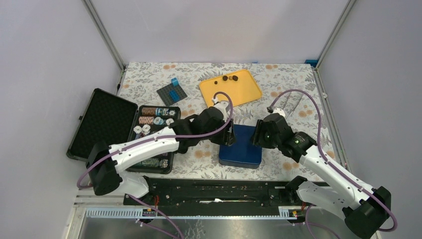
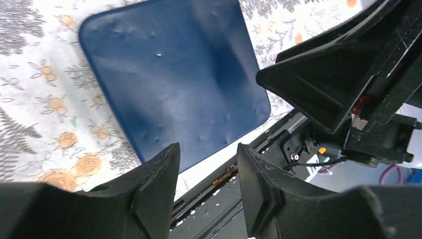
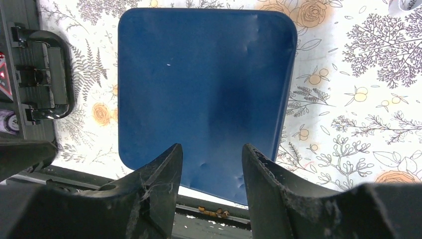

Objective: Pack the chocolate

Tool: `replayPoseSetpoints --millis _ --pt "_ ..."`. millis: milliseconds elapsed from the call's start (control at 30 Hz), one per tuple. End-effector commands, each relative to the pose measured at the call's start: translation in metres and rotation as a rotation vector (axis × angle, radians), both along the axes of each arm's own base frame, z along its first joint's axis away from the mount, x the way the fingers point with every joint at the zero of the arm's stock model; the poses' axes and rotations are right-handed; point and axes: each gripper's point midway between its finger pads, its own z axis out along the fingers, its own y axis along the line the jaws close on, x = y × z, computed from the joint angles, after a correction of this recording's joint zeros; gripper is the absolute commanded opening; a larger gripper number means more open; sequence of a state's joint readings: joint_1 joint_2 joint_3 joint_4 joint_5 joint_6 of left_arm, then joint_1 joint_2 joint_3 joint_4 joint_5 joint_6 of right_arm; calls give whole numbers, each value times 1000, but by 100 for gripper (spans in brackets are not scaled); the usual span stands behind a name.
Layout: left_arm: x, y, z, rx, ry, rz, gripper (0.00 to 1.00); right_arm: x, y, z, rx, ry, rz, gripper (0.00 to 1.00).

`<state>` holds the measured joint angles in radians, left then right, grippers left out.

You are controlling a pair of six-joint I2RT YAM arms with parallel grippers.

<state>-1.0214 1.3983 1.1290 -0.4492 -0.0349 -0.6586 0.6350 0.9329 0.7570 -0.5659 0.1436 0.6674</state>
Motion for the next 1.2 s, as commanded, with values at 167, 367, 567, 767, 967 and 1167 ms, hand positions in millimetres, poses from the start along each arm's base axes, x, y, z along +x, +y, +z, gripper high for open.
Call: replayPoseSetpoints --millis 167,367,567,767,967,1167 --pt "-31 2 -128 157 265 -38 44 -1 -7 -3 -29 0 -21 55" --pt "-11 -3 -62 112 122 -30 48 8 -30 17 -103 -75 -107 83" --pt "12 4 21 24 -64 25 62 38 -83 55 -347 -184 -279 100" --pt "36 37 53 17 -166 95 78 66 -126 37 -309 -61 -377 100" --pt "53 77 45 30 -137 169 90 78 -122 40 -228 -50 -375 100" --pt "60 89 43 -38 -103 213 96 78 -122 44 -226 -61 -380 100"
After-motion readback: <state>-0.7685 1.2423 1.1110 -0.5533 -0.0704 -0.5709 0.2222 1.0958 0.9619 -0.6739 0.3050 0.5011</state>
